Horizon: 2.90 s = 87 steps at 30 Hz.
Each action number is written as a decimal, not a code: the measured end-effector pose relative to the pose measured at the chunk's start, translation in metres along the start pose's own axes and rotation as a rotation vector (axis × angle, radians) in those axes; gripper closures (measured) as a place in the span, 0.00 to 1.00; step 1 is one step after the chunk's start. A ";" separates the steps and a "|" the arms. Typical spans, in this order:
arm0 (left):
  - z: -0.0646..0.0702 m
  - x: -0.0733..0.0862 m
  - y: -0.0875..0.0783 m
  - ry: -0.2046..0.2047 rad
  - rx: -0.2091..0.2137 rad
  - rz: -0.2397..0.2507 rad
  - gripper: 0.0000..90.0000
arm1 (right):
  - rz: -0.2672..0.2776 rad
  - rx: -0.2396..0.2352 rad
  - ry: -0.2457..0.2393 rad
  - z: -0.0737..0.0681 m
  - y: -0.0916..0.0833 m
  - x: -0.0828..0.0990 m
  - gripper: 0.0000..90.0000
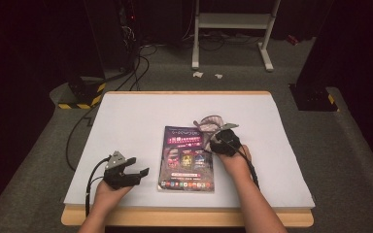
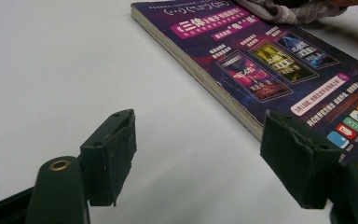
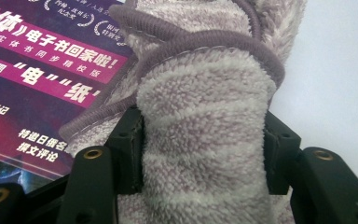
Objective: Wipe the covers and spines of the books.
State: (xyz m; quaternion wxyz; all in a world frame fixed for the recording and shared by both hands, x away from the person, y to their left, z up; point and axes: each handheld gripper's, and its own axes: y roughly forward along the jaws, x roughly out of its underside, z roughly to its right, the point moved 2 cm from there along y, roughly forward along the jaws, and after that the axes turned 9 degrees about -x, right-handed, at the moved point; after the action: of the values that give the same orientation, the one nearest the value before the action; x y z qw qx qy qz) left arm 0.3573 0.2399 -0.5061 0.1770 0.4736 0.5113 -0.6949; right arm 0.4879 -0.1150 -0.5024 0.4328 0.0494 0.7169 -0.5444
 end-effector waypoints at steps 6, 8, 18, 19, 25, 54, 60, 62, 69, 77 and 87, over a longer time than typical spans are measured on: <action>0.000 0.000 0.001 0.003 0.005 -0.001 0.30 | -0.026 0.001 -0.015 -0.008 0.007 -0.010 0.52; 0.000 0.000 0.001 0.003 0.005 0.000 0.30 | -0.029 -0.001 -0.021 -0.012 0.009 -0.013 0.52; 0.001 -0.001 0.002 -0.001 0.012 0.000 0.30 | -0.028 -0.045 -0.065 -0.039 0.025 -0.028 0.52; 0.001 -0.001 0.002 -0.001 0.014 0.002 0.30 | -0.023 -0.062 -0.074 -0.047 0.029 -0.031 0.52; 0.001 -0.002 0.003 -0.003 0.019 0.004 0.30 | -0.026 -0.092 -0.108 -0.071 0.041 -0.042 0.52; -0.003 0.000 0.001 -0.002 0.018 -0.001 0.30 | -0.028 -0.140 -0.125 -0.099 0.053 -0.053 0.51; -0.003 0.002 0.001 0.001 0.013 -0.004 0.30 | -0.019 -0.112 -0.088 -0.075 0.043 -0.042 0.51; -0.003 0.002 0.001 0.002 0.013 -0.004 0.30 | -0.015 -0.104 -0.075 -0.067 0.039 -0.038 0.51; -0.001 0.002 0.003 0.009 0.014 -0.012 0.30 | 0.000 -0.081 -0.035 -0.042 0.026 -0.024 0.51; -0.001 0.002 0.004 0.008 0.011 -0.016 0.30 | 0.012 -0.069 0.020 -0.016 0.014 -0.011 0.51; -0.001 0.002 0.004 0.012 0.010 -0.019 0.30 | 0.027 -0.064 0.049 -0.005 0.007 -0.001 0.51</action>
State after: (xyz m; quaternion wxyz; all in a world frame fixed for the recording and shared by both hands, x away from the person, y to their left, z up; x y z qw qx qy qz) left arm 0.3595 0.2392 -0.5104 0.1647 0.4737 0.5134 -0.6964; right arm 0.4899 -0.1078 -0.5063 0.4237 0.0583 0.7436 -0.5139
